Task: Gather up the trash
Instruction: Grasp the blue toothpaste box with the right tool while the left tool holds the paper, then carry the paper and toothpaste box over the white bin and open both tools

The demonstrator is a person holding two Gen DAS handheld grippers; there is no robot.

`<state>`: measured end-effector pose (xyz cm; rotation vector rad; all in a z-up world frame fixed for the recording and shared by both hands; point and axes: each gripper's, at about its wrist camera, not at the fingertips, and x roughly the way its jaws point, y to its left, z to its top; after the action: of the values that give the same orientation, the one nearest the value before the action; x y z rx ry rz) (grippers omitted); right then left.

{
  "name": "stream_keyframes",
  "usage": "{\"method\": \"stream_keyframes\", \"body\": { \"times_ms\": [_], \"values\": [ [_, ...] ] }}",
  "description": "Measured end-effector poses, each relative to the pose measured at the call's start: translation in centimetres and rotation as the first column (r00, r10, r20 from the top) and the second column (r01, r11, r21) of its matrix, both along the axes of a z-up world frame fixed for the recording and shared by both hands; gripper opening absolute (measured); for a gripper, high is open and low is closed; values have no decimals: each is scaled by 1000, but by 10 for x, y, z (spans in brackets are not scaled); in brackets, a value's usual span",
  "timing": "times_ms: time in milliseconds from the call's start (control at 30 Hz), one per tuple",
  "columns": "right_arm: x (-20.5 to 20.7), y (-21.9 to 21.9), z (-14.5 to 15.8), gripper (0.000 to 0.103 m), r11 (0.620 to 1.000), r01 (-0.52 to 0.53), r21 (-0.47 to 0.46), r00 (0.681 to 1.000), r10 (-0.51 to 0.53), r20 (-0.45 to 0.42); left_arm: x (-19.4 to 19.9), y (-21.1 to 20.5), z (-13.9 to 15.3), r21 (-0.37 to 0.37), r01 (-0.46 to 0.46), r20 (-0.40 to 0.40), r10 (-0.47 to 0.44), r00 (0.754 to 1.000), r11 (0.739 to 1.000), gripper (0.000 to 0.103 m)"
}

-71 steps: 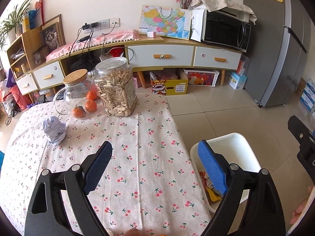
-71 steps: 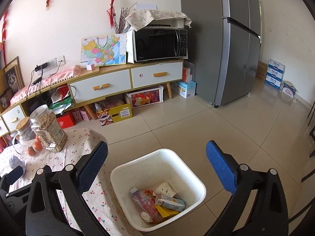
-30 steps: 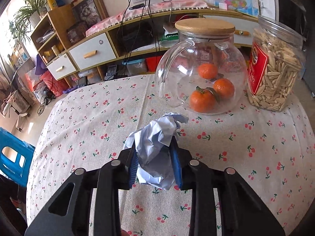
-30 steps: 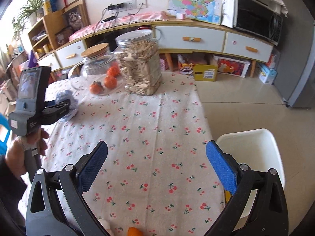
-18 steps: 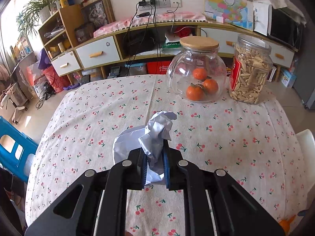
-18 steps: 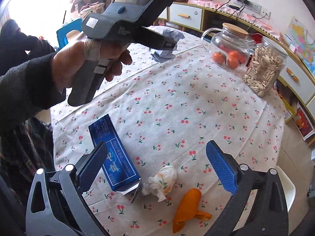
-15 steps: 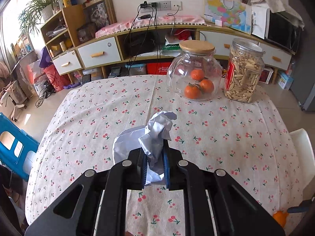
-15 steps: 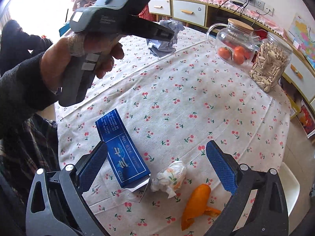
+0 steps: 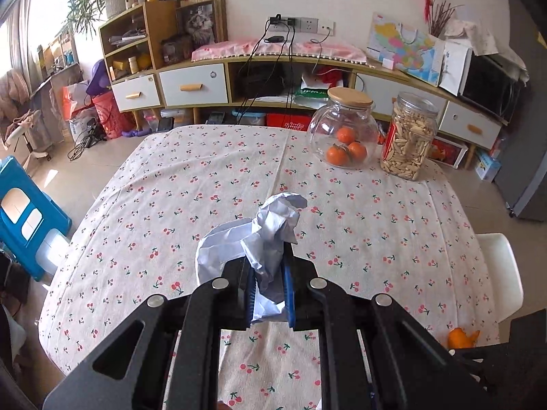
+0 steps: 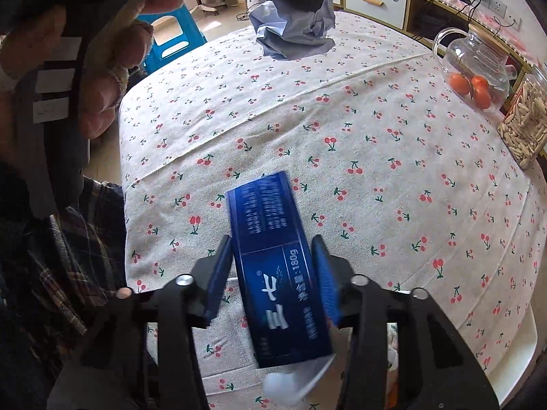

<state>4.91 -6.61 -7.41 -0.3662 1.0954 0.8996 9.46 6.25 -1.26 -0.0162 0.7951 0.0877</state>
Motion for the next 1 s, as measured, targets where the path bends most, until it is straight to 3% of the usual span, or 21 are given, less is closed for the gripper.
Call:
{"method": "stream_keyframes", "body": {
  "times_ms": [300,500,800,1000],
  "values": [
    [13,-14,31,37,987,101,128,993,-108,55,2,27,3,-55,-73,6,74,997,996,13],
    [27,-28,52,37,958,206,201,964,-234,128,1,24,5,-57,-74,23,76,997,996,13],
    [41,-62,68,37,879,390,274,866,-451,217,0,10,6,-61,-57,46,60,997,997,13],
    [49,-89,73,38,807,486,334,791,-570,225,-2,-4,8,-73,-58,79,63,995,996,13]
  ]
}}
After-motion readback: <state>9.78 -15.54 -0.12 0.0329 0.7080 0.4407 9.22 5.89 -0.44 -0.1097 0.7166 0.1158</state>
